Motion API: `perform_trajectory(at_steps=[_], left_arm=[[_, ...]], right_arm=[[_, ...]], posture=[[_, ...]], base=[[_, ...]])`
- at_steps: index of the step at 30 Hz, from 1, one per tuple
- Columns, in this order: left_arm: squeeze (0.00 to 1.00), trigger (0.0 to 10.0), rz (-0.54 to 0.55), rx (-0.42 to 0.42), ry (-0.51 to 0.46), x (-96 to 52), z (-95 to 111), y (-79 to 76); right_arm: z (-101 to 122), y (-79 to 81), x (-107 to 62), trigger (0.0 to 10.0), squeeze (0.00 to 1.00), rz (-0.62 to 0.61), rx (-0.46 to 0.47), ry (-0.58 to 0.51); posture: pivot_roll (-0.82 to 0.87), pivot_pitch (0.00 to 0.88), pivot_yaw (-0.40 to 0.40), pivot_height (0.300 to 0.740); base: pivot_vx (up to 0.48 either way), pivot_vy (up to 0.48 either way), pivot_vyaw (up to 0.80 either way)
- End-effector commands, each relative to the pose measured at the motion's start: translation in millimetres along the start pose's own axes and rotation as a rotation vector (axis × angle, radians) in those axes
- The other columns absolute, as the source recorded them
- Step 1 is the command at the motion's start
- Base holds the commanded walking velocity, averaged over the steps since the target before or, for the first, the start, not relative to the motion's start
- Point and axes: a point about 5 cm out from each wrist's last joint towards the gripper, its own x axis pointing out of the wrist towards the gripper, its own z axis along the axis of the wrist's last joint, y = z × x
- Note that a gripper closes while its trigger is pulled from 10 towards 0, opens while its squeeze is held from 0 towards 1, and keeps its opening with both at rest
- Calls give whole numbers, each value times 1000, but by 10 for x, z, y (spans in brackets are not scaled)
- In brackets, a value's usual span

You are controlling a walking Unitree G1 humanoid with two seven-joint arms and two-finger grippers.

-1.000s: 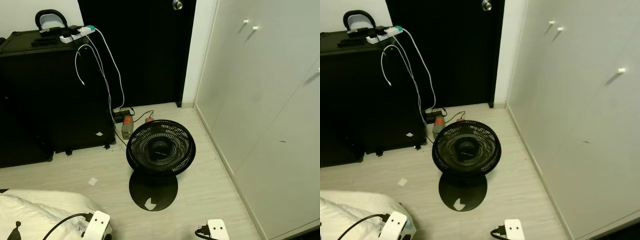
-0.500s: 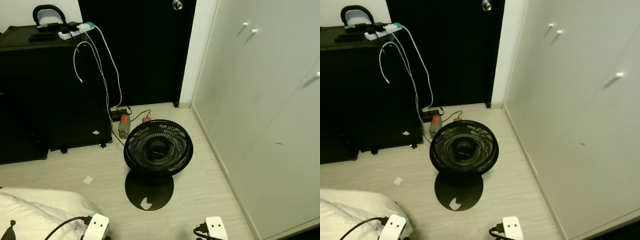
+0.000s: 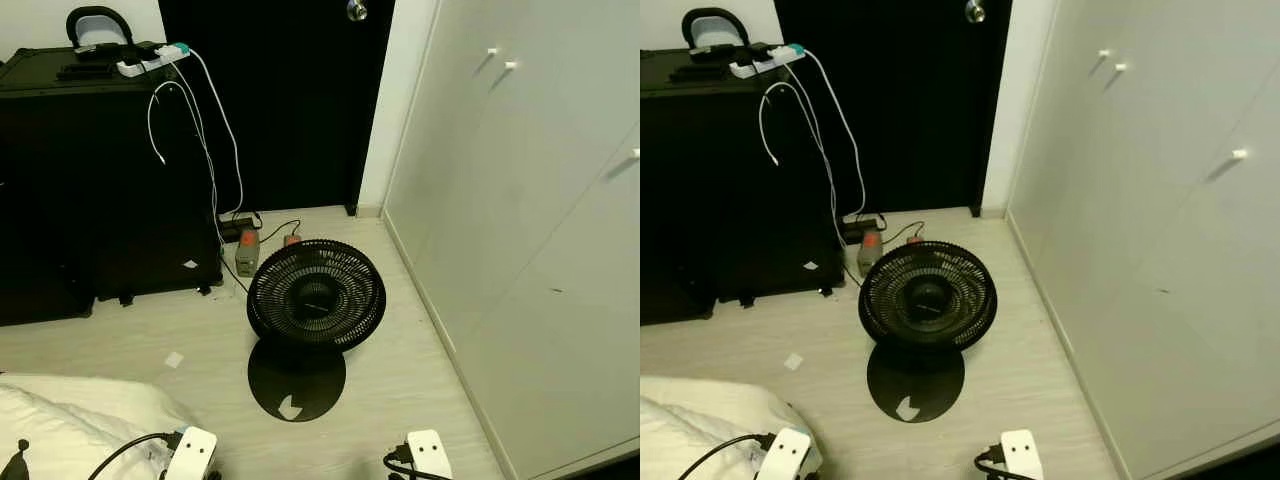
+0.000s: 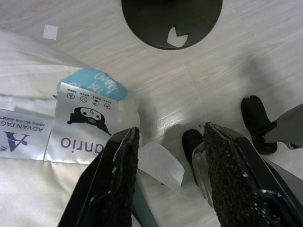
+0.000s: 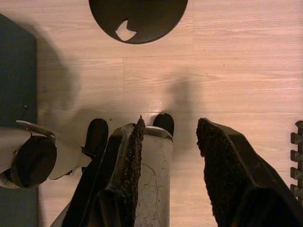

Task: Clean up the room

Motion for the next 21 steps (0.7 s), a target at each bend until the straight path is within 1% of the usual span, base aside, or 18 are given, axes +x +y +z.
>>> perform_trajectory(at_steps=[1, 21], left_arm=[[0, 10000, 2, -7, 12, -14, -54, -12], [0, 10000, 22, -22, 20, -18, -68, 9]], right_arm=[[-31, 8, -5, 10000, 0, 5, -7, 13], [-13, 28, 4, 10000, 0, 16, 3, 11]], posture=[[15, 0, 22, 740], [27, 0, 18, 740]], base=[[0, 0, 0], [0, 0, 0]])
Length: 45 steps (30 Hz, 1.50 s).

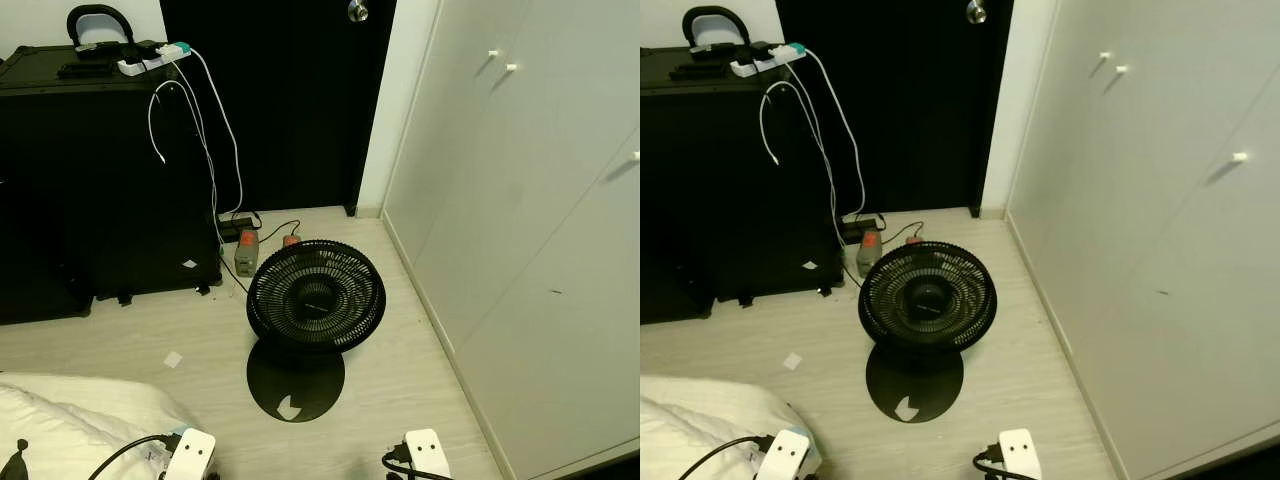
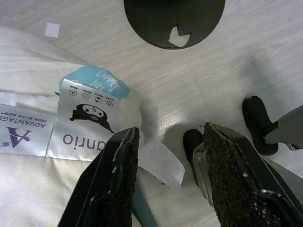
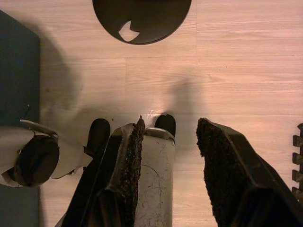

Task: Clean up the room

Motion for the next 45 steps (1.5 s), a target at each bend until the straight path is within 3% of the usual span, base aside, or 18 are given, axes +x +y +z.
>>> perform_trajectory(at_steps=[1, 12, 45], left_arm=[[0, 10000, 10, -14, 20, -15, -62, 0], [0, 10000, 16, -17, 51, -25, -116, 3], [0, 10000, 20, -23, 85, -43, -190, 8]], right_arm=[[-30, 13, -1, 10000, 0, 1, 7, 18], [-46, 10, -3, 10000, 0, -2, 20, 26], [-51, 15, -1, 10000, 0, 2, 6, 40]], posture=[[27, 0, 18, 740], [27, 2, 18, 740], [32, 3, 16, 740]], base=[[0, 0, 0], [0, 0, -73], [0, 0, -754]])
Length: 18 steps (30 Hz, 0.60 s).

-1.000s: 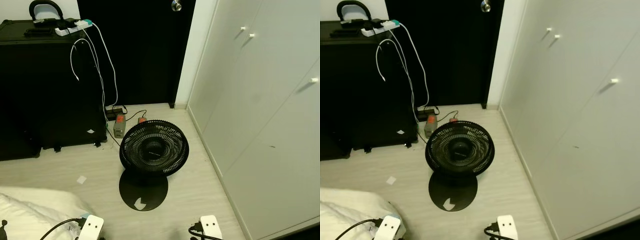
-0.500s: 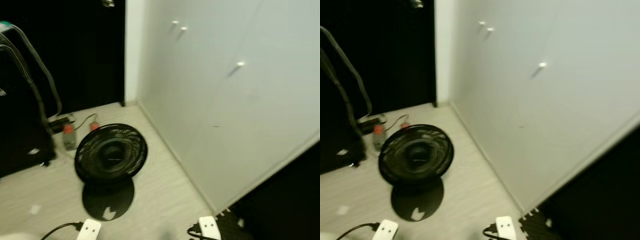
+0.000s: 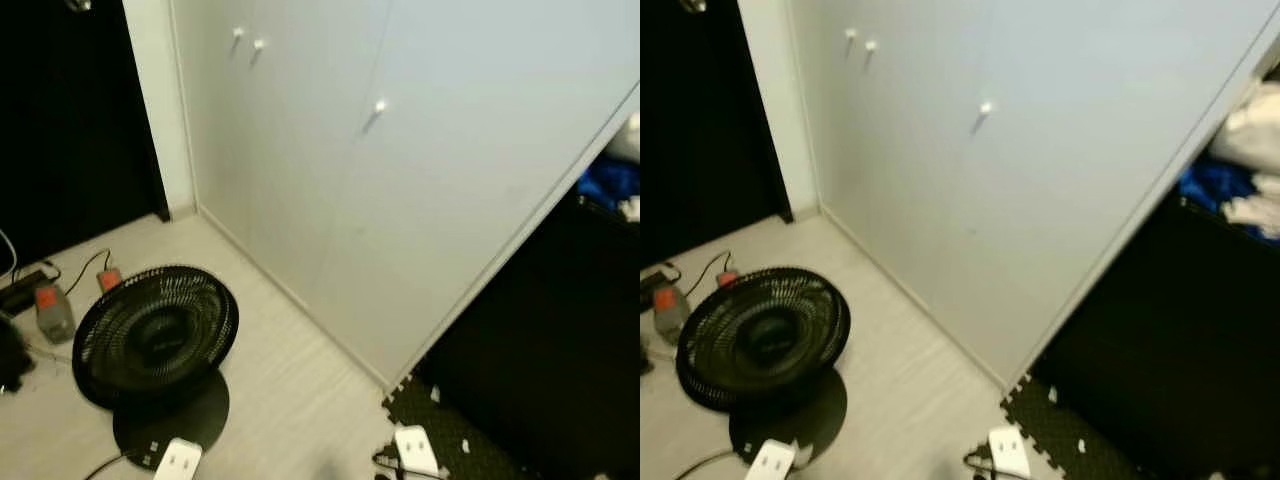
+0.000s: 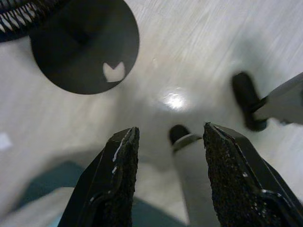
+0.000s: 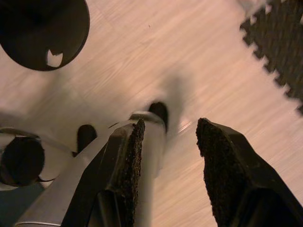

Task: Clean up the room

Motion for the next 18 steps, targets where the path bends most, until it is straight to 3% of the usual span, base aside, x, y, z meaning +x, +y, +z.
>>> perform_trajectory(at_steps=[1, 18], left_arm=[[0, 10000, -8, -2, -12, 12, 45, -36], [0, 10000, -9, 1, -12, 15, 56, -26]], right_arm=[[-59, -38, -18, 10000, 0, -11, 0, 21], [-61, -28, -16, 10000, 0, -12, 6, 22]], posture=[[32, 3, 16, 740], [34, 2, 17, 740]], base=[[0, 0, -781], [0, 0, -781]])
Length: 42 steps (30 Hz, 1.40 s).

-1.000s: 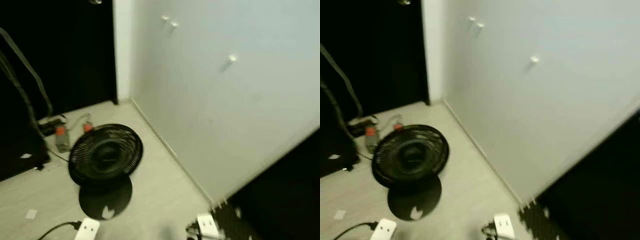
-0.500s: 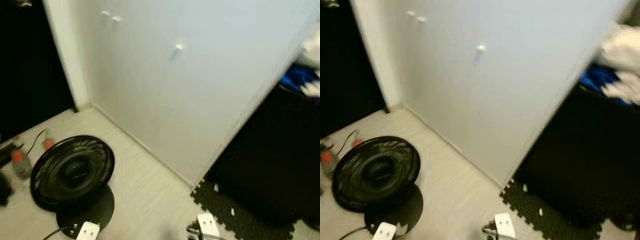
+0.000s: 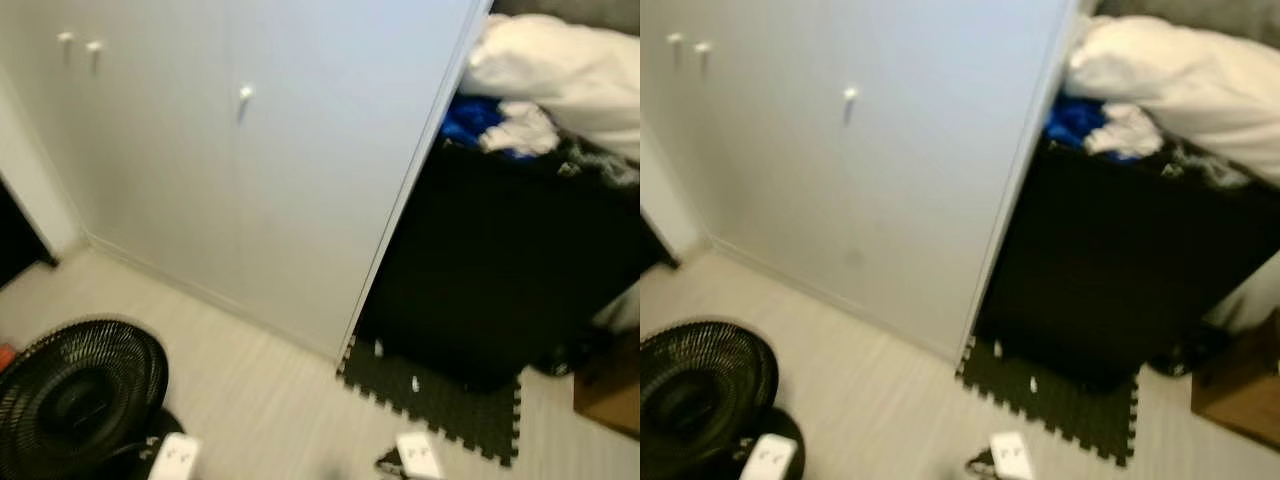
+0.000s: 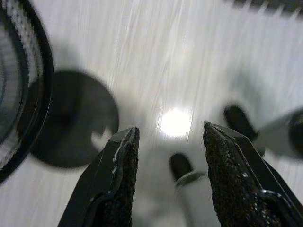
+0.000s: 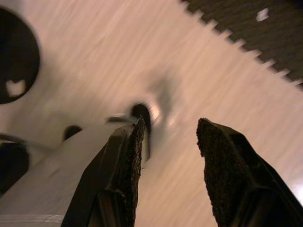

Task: Clean up the room

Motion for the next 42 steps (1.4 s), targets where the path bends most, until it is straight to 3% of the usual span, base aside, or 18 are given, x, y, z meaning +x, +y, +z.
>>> perform_trajectory(at_steps=[1, 42], left_arm=[[0, 10000, 1, -5, 66, -47, -193, 10], [0, 10000, -2, 2, 61, -36, -159, -5]], right_arm=[[-77, 40, -7, 10000, 0, 6, 10, 23], [-99, 23, -15, 10000, 0, 2, -2, 33]], posture=[[34, 2, 17, 740], [31, 0, 14, 740]], base=[[0, 0, -781], [0, 0, -781]])
